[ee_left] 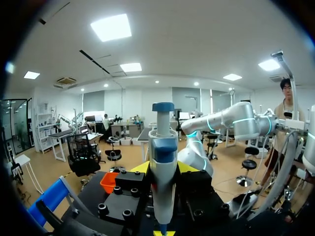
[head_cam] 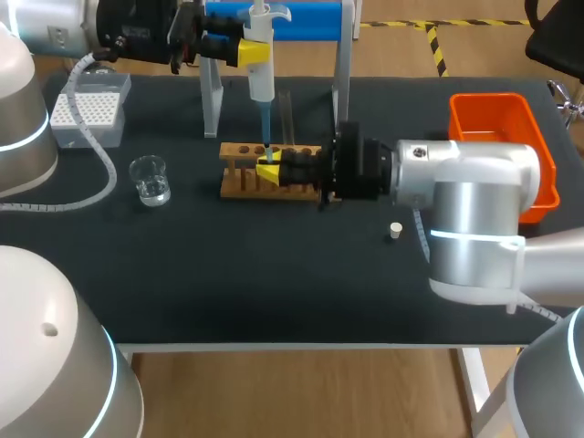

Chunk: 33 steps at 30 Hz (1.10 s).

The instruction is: Invert the test tube, pick up the pipette, mount the tip to pipette, aspirate from beaker and dispense into the tube, eject the tip, return the pipette, and cap with the stopper.

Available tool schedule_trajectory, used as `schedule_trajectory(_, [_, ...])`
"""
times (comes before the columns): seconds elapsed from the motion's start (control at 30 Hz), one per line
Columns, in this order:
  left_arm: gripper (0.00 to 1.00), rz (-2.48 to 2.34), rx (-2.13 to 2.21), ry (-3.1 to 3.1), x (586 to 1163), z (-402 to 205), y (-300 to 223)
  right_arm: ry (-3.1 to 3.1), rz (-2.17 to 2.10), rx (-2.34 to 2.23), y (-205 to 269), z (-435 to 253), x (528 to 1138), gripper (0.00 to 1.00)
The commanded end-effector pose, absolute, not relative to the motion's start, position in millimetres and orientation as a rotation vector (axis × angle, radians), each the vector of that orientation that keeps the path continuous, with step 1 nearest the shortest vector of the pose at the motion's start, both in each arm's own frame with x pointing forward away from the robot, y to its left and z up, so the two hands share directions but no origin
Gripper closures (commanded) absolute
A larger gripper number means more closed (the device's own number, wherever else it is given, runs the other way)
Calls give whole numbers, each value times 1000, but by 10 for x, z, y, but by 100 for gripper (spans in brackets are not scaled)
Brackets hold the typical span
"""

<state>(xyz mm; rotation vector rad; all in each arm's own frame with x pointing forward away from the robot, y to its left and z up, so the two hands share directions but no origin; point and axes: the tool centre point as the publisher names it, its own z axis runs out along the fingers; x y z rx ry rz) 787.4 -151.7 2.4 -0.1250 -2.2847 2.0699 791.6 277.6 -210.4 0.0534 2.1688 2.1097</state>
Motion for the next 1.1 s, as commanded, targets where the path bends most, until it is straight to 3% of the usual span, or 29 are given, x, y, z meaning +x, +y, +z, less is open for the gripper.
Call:
schedule_trajectory(0.03, [100,2069,-127,-2284,7880,28,-1515,2171,2114,49,2770,-2118,7928,100])
schedule_trajectory(1.1, [100,2069,-127,-2284,7880,28,-1515,2157,2131,26,2809,-2022,7958,100])
